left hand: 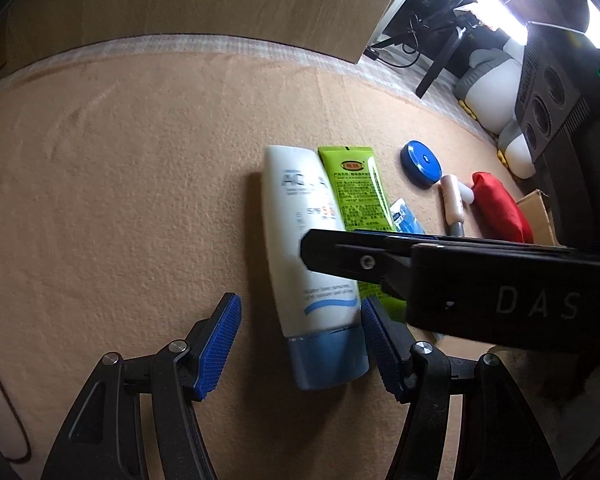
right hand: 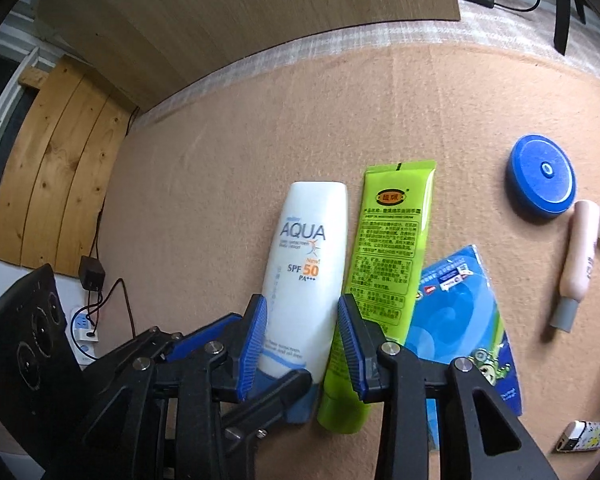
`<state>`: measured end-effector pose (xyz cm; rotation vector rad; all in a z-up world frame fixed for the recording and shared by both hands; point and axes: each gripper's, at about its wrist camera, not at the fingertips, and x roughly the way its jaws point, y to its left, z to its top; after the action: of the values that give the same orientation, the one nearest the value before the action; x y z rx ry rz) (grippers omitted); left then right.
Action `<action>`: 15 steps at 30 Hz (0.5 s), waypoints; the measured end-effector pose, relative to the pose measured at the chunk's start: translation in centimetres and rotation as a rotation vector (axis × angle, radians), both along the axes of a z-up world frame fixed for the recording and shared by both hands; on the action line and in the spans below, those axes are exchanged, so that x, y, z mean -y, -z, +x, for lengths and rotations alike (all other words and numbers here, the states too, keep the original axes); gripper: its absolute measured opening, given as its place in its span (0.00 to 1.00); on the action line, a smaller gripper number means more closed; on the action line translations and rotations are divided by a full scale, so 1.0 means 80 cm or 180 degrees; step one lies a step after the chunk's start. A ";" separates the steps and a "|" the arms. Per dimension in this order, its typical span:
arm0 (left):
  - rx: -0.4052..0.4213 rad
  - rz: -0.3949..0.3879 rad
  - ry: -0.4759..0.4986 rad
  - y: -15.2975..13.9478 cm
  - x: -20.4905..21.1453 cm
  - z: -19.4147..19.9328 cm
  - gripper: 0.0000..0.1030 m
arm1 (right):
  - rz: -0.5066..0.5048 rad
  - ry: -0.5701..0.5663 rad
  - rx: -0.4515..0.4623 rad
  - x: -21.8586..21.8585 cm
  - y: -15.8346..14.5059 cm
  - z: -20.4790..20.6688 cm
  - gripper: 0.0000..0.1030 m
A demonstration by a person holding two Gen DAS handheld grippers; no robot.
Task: Organize objects
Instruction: 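Return the right gripper to the AQUA sunscreen tube and grasp it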
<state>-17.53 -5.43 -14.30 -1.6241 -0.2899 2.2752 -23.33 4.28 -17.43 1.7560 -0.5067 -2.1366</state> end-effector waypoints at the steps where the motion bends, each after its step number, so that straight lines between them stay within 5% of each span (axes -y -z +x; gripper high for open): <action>1: 0.0010 0.0017 0.0003 0.000 0.000 0.000 0.63 | -0.0014 -0.0024 0.0011 0.002 0.003 0.000 0.33; 15: 0.0026 0.0108 -0.0159 0.003 0.009 0.031 0.53 | -0.0220 -0.0219 0.0125 0.024 0.021 0.022 0.33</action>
<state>-15.04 -6.13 -14.54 -1.6274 -0.3729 2.2880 -21.54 2.37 -19.14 1.7550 -0.5164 -2.0174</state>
